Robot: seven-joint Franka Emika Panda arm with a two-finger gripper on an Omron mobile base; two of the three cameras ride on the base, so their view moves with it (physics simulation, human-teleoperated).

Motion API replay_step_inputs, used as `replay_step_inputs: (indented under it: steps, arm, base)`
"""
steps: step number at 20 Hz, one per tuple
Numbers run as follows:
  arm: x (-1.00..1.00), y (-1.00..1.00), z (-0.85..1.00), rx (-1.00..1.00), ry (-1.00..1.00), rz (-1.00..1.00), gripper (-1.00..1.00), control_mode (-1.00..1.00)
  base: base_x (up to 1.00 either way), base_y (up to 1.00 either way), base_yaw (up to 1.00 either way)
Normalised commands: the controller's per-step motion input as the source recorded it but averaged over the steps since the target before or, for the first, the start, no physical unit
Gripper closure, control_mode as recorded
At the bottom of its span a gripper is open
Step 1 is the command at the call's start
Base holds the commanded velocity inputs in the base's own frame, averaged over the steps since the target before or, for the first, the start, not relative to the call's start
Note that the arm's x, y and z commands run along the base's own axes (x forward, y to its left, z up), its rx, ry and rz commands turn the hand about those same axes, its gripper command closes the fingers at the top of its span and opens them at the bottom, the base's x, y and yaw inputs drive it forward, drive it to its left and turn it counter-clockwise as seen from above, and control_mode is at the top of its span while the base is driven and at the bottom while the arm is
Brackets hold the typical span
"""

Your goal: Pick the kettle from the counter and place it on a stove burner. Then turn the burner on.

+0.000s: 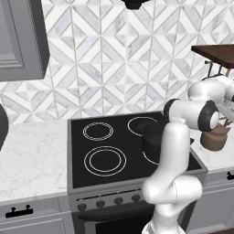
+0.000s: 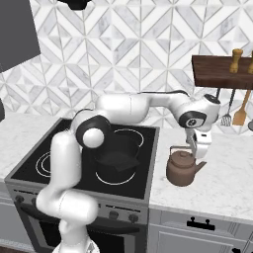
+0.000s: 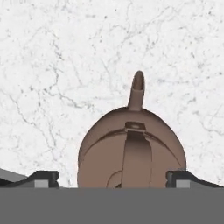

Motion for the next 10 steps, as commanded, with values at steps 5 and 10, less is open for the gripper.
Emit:
replay_step_inputs:
  steps: [5, 10]
  arm:
    - [0.02, 0.0, -0.03, -0.01, 0.0, 0.0, 1.0, -1.0]
    - [-0.05, 0.0, 0.12, 0.0, 0.0, 0.0, 1.0, -1.0]
  base:
    - [0.0, 0.0, 0.0]
    - [0.0, 0.0, 0.0]
